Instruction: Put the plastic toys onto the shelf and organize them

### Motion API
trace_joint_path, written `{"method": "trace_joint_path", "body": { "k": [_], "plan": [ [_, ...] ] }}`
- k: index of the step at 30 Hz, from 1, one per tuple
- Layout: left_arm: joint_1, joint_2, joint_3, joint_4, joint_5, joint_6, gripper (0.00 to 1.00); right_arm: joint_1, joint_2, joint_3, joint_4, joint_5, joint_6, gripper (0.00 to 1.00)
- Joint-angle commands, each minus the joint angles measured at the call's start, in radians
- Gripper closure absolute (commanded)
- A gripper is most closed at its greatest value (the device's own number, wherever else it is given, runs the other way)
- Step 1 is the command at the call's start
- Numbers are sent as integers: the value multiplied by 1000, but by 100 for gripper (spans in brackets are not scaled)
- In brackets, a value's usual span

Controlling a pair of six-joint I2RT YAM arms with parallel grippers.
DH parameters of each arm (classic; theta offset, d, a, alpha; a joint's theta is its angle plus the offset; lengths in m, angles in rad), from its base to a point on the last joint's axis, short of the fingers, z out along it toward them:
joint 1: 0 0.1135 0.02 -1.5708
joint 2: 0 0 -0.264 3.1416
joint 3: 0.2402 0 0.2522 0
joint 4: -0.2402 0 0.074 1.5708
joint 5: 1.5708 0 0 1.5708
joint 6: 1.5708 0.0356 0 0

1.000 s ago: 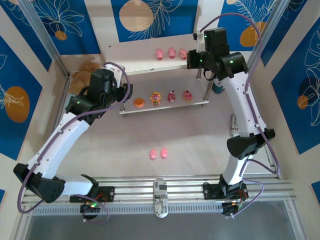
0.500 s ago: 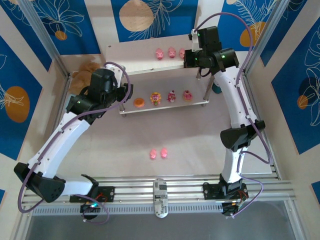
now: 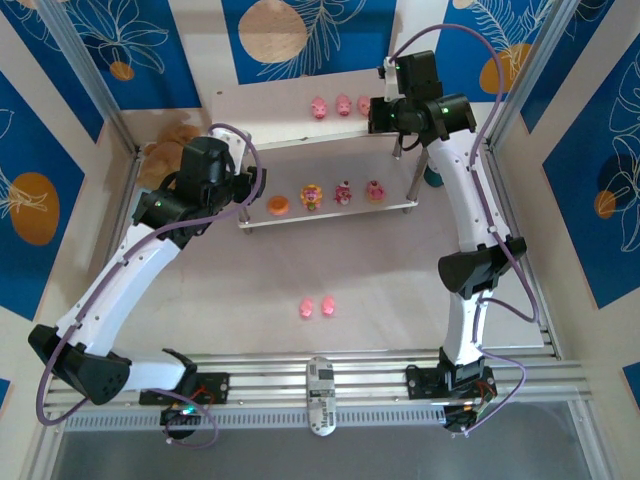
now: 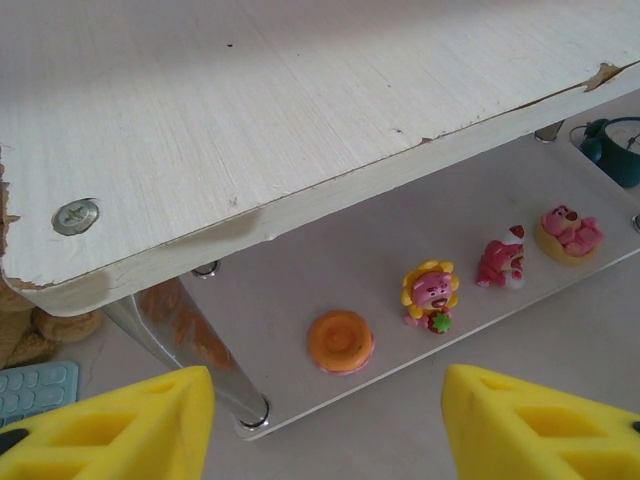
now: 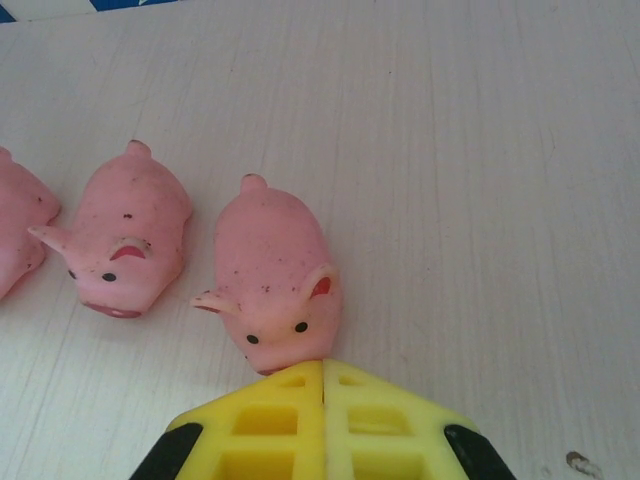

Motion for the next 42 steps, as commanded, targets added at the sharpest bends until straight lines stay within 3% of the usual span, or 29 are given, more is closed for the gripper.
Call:
{"method": "trace_joint_path", "body": {
  "k": [1, 20, 27, 30, 37, 42],
  "plan": [
    [11, -4, 6, 23, -5, 11, 38, -5, 21, 34, -3, -28, -4, 98],
    [20, -9, -2, 24, -5, 10, 38, 4, 23, 45, -6, -97, 1, 97],
    [22, -11, -5, 24, -2, 9, 38, -38, -92, -71, 75, -241, 49, 97],
    [21, -6, -12, 26, 16, 2, 38, -49, -168, -155, 118, -249, 67, 96],
    [-13, -39, -127, 9, 47, -17, 39, 1, -502, -523, 194, -89, 51, 74],
    [-195, -97, -267, -65, -20, -66, 39, 144, -709, -833, 74, 75, 95, 55]
  ]
}}
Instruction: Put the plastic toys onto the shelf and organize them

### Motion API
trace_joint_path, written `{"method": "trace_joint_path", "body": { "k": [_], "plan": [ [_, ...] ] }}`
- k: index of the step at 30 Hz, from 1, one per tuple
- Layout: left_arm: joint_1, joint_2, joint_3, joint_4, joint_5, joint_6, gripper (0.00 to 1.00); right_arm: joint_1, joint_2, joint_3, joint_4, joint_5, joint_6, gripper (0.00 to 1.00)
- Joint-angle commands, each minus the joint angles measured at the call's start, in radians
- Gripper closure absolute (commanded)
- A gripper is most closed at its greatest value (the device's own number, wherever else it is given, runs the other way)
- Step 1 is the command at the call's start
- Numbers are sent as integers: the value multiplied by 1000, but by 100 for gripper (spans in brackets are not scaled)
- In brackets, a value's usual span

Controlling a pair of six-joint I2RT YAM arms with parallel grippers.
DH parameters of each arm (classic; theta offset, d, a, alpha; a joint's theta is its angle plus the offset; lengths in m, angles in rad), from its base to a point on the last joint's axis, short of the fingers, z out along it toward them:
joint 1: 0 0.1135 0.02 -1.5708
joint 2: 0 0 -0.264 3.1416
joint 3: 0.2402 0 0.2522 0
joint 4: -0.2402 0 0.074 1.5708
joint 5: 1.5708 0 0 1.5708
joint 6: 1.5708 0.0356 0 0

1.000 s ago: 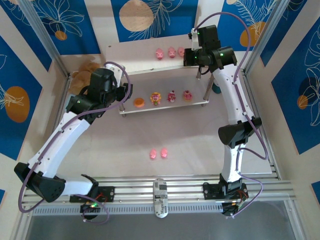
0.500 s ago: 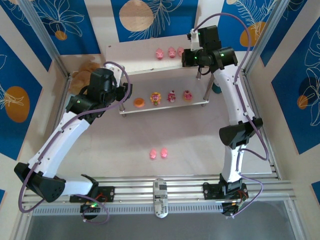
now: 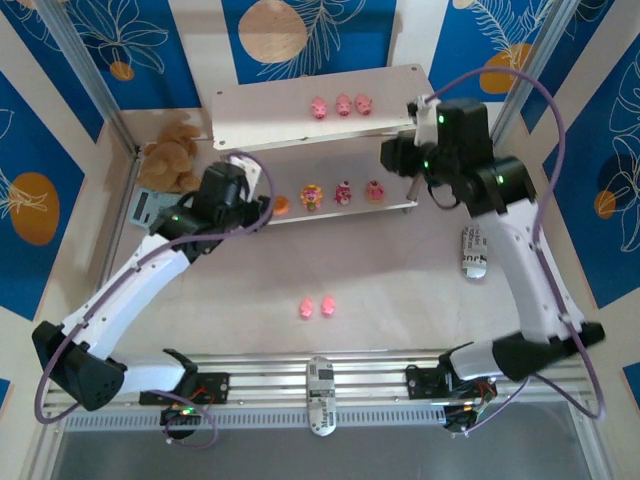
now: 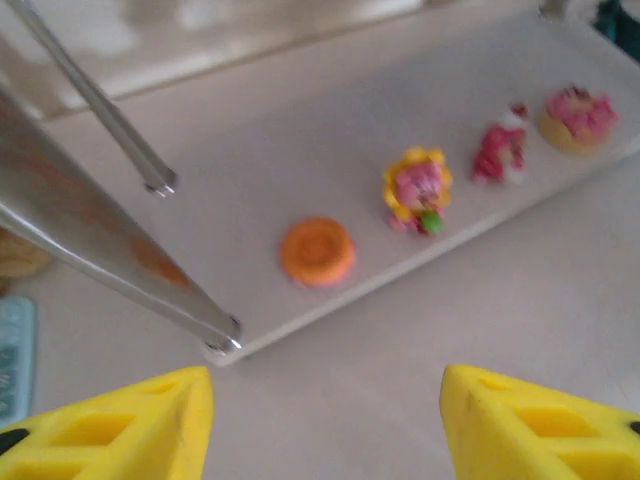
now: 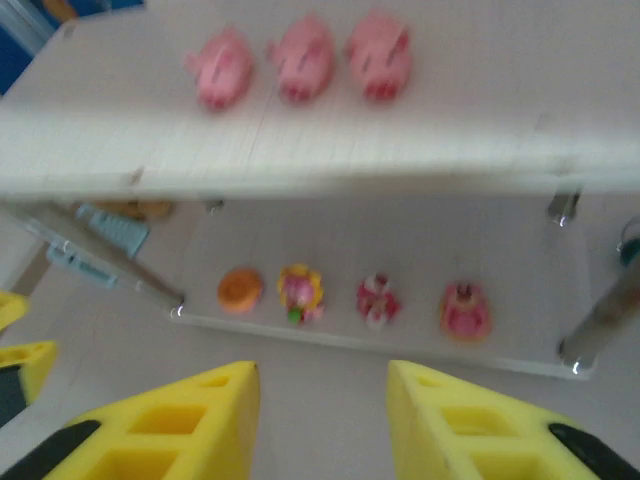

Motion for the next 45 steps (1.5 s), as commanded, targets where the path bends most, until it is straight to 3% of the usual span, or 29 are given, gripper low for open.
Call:
{"method": "trace_joint_path", "body": {
  "k": [1, 4, 9, 12, 17, 27, 45],
  "plan": [
    [-126, -51, -77, -70, -31, -69, 39, 88, -87, -186, -115, 128, 59, 53],
    [-223, -54, -198, -81, -47, -182, 38, 190, -168, -375, -191, 123, 179, 50],
    [-377, -26, -386, 42, 2, -390, 39, 364, -239, -672, -195, 67, 389, 50],
    [-462, 45, -397, 23, -17, -462, 39, 453, -239, -771, -136, 38, 470, 50],
    [-531, 136, -430, 71, -18, -534, 39, 538, -191, -825, -71, 39, 516, 49],
    [-534, 241, -435, 141, -69, -551, 38, 523, -201, -834, -48, 40, 478, 49],
    [-469, 345, -374, 204, -28, -490, 42, 442, -214, -876, -13, -14, 437, 49]
  ]
}}
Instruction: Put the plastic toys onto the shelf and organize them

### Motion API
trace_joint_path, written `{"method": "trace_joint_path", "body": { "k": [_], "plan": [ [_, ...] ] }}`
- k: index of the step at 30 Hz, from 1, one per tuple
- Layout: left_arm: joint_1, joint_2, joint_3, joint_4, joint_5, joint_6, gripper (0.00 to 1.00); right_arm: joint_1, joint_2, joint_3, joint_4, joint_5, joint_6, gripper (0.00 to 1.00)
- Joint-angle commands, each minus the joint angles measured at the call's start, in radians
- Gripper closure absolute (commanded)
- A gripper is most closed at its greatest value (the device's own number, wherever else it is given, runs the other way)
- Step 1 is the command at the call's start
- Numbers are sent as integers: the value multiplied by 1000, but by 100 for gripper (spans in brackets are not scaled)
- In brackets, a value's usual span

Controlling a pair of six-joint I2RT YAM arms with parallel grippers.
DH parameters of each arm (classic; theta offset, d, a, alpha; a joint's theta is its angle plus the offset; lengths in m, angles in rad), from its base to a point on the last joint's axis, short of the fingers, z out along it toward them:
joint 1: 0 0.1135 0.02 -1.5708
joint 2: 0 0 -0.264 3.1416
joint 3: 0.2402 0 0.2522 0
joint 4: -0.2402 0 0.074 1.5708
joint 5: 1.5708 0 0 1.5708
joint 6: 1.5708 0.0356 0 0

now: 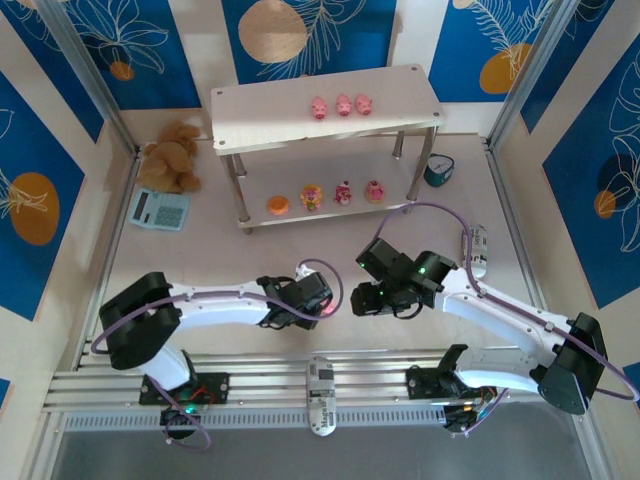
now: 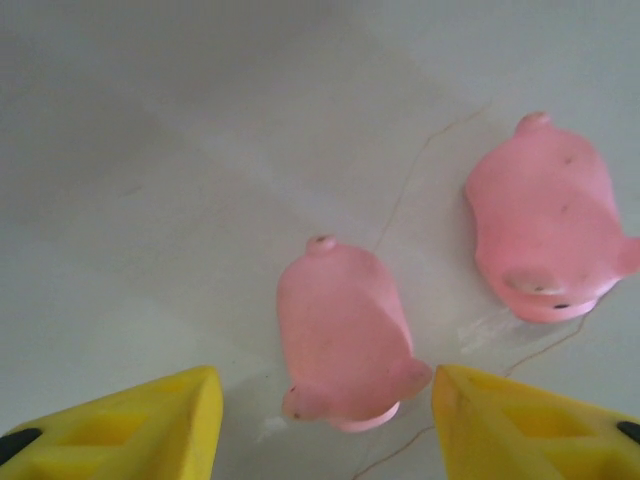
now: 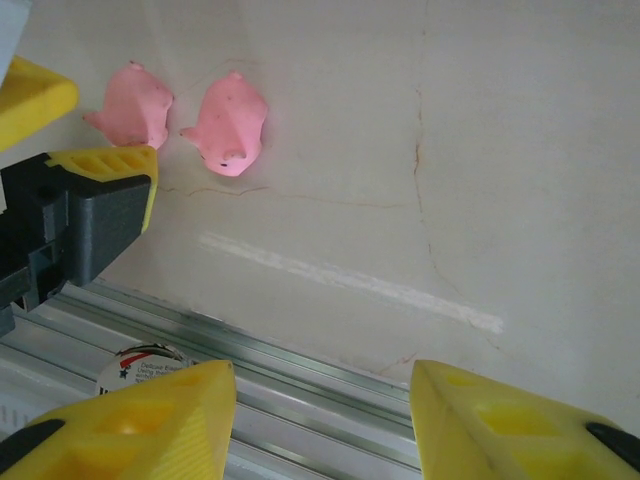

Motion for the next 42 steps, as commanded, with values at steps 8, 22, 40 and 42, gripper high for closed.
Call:
{"method": "trace_joint_path", "body": {
  "k": [8, 22, 40, 42],
  "plan": [
    [33, 57, 27, 25, 52, 28, 47, -49, -17, -36, 22, -57, -33, 49],
    [90, -31, 94, -64, 23, 115, 79, -93, -5, -41, 44, -72, -62, 49],
    [369, 91, 1284, -426, -49, 641, 75, -245, 120, 142, 113, -136, -250, 49],
    [388, 161, 1406, -450, -50, 657, 75, -250, 122, 146, 117, -141, -256, 49]
  ]
}}
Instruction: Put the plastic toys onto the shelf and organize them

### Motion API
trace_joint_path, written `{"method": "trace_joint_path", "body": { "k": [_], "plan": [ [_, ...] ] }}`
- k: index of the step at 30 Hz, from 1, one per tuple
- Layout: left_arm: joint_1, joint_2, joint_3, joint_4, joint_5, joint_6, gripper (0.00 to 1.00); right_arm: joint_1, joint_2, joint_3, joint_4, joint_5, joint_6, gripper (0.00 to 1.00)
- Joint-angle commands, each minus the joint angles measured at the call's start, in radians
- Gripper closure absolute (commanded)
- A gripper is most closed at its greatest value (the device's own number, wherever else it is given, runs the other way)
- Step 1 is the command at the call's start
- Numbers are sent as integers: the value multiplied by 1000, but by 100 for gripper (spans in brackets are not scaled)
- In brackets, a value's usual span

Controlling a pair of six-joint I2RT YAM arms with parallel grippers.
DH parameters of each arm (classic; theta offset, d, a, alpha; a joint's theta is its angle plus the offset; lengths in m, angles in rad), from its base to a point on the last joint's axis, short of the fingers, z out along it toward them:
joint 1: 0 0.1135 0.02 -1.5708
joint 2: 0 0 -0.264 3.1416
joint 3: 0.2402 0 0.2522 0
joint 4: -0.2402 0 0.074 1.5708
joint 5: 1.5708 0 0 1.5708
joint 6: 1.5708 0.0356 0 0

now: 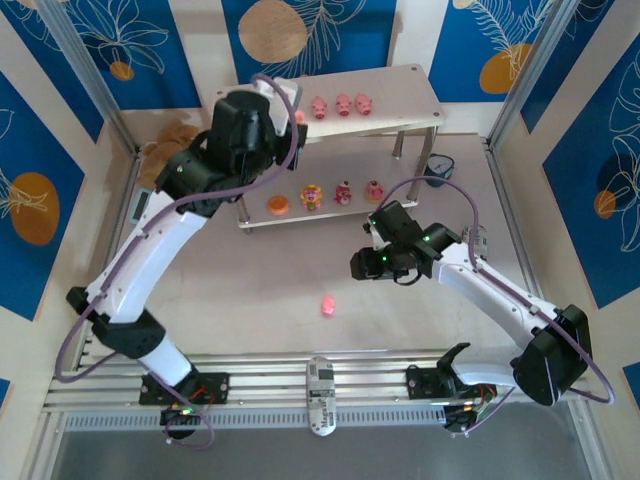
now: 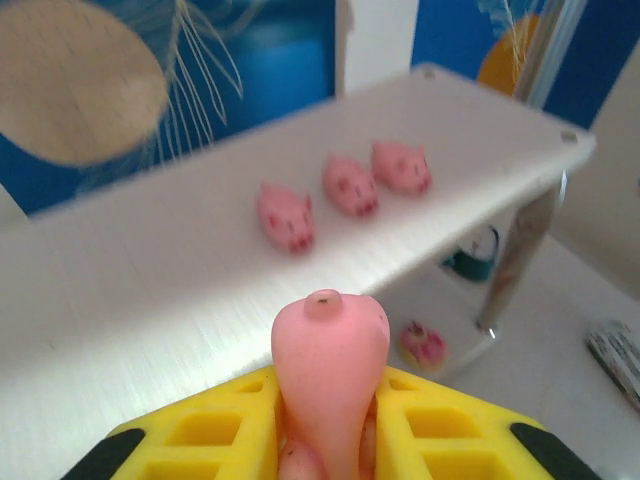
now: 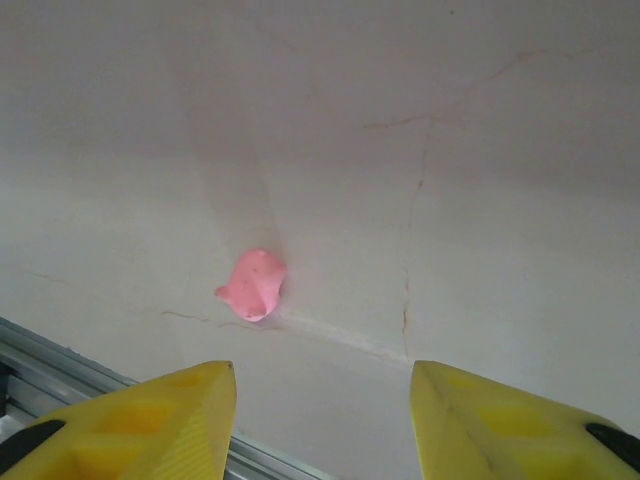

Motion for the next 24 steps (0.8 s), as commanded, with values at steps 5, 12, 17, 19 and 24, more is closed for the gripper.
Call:
{"method": "trace_joint_path", "body": {
  "k": [5, 12, 17, 19, 24],
  "plan": [
    [96, 241, 312, -164, 13, 79, 75, -32, 3, 22, 12, -57, -49, 49],
    [180, 299, 330, -137, 74, 30, 75, -60, -5, 7, 22, -77, -62, 49],
    [193, 318, 332, -129, 93, 19, 75, -74, -1, 3, 27, -87, -67, 49],
    [198, 324, 331, -130, 98, 15, 75, -78, -1, 1, 29, -88, -70, 49],
    [207, 346, 329, -127, 126, -4, 74, -91, 2, -4, 36, -101, -74, 49]
  ]
}}
